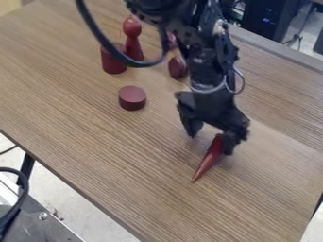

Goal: Pick a a red cone from left to rihgt on top of the table

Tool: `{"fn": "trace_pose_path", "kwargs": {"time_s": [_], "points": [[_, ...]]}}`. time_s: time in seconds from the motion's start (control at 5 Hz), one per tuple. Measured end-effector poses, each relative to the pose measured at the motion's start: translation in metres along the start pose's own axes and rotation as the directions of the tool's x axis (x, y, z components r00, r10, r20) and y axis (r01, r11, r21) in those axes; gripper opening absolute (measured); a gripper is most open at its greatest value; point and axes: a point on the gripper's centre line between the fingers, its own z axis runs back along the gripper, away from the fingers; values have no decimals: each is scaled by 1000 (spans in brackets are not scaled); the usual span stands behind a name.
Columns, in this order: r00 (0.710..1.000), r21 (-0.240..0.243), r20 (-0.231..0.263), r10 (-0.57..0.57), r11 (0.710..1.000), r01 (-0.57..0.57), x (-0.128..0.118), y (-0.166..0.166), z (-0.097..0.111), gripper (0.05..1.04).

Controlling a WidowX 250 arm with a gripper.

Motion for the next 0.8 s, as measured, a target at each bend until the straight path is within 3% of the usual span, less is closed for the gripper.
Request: {"fn": "trace_pose_path", "kwargs": {"time_s": [0.2,0.4,0.6,0.8], "points": [[999,105,-36,31,994,-27,0,9,22,999],[988,250,-38,153,958,-138,-1,22,67,999],[971,288,-51,233,935,-209,-10,29,88,999],[959,223,-73,274,942,-252,-11,33,88,999]]}}
